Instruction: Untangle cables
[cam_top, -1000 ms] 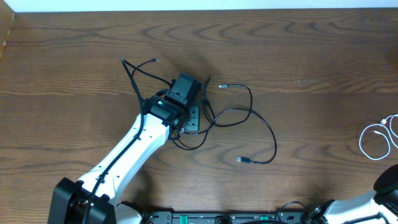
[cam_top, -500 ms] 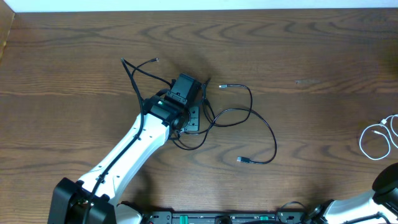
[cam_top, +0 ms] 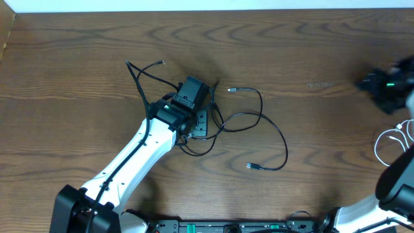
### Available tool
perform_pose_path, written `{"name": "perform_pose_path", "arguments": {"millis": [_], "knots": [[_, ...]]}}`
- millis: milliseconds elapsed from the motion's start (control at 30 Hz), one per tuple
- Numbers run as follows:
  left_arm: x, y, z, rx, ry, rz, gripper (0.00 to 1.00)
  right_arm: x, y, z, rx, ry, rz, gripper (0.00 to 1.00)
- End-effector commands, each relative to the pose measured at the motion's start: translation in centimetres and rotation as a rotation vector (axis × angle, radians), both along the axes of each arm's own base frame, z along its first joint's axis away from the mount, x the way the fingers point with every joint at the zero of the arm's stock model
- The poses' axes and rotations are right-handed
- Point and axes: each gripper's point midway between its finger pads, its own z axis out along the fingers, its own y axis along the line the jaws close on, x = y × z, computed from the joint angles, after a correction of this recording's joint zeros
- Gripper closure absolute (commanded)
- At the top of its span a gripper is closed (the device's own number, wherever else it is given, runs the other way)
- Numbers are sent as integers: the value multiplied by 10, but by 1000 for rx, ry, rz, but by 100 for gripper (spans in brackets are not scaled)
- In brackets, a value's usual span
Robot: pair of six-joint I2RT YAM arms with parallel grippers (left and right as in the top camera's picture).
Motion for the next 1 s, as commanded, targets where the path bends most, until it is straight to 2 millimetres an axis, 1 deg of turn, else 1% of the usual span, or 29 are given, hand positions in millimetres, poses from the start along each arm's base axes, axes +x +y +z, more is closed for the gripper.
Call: {"name": "perform_pose_path", "arguments": {"millis": [0, 33, 67, 167, 267, 333, 533, 567, 633, 833, 967], "knots": [[2, 2, 1, 3, -5, 14, 43, 11, 69, 2, -15, -90, 368, 19], [2, 2, 1, 3, -5, 14, 43, 12, 79, 1, -24, -94, 415, 18], [2, 2, 1, 3, -5, 14, 43, 13, 103, 1, -45, -106, 521, 16], [2, 2, 1, 3, -5, 14, 43, 11, 147, 0, -79, -129, 711, 14], [1, 2, 1, 4, -4, 14, 43, 3, 185, -2, -104, -137, 874, 11], [2, 2, 1, 4, -4, 14, 43, -2, 205, -5, -144, -119, 938, 10], [2, 2, 1, 4, -4, 14, 43, -18, 247, -17, -217, -89, 1060, 6], [2, 2, 1, 4, -5, 14, 43, -22, 257, -19, -229, -90, 1088, 5], [2, 2, 1, 4, -5, 14, 43, -26, 268, -21, -229, -97, 1115, 5], [1, 2, 1, 4, -4, 14, 43, -34, 287, -22, -228, -105, 1168, 5], [2, 2, 1, 4, -5, 14, 43, -34, 298, -20, -203, -114, 1140, 6]]}}
